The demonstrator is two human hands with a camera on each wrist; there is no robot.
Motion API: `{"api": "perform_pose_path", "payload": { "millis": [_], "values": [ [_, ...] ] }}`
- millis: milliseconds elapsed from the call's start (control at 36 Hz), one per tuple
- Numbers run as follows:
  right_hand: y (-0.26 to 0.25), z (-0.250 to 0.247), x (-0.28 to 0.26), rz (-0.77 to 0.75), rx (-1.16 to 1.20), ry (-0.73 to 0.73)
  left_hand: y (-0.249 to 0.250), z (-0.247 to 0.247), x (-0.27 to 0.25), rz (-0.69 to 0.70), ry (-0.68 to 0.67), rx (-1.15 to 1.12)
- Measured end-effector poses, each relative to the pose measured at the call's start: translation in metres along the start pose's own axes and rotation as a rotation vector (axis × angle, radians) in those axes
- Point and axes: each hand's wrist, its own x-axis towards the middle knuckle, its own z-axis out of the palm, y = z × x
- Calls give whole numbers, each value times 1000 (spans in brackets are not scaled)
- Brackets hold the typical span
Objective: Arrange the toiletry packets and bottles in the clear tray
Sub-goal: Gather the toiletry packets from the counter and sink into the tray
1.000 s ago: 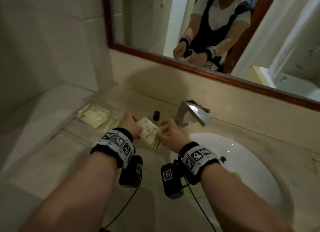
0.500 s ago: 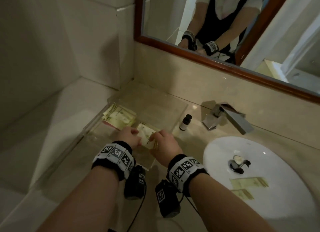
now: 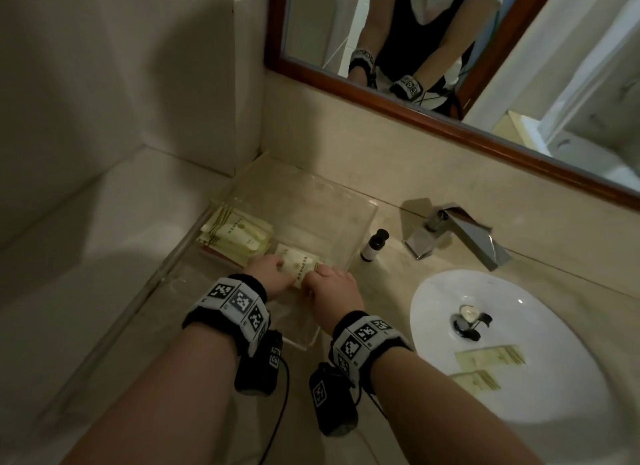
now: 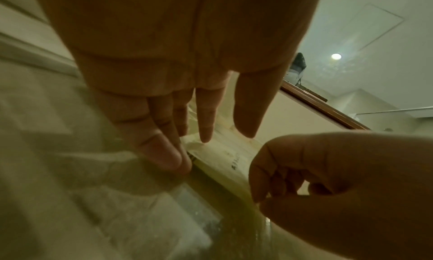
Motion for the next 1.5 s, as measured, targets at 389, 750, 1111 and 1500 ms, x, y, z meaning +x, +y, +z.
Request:
{"api": "perform_pose_path", "payload": {
  "millis": [389, 750, 1111, 1500],
  "values": [
    [4, -5, -6, 88, 241, -29, 11, -7, -12, 15, 52, -17],
    [65, -42, -39, 193, 398, 308, 61, 6, -64, 193, 70, -35],
    [211, -95, -133, 363, 439, 515, 187, 103, -95, 406, -48, 56],
    [391, -118, -271, 714, 348, 620, 329, 249, -118, 627, -196, 267]
  ]
}}
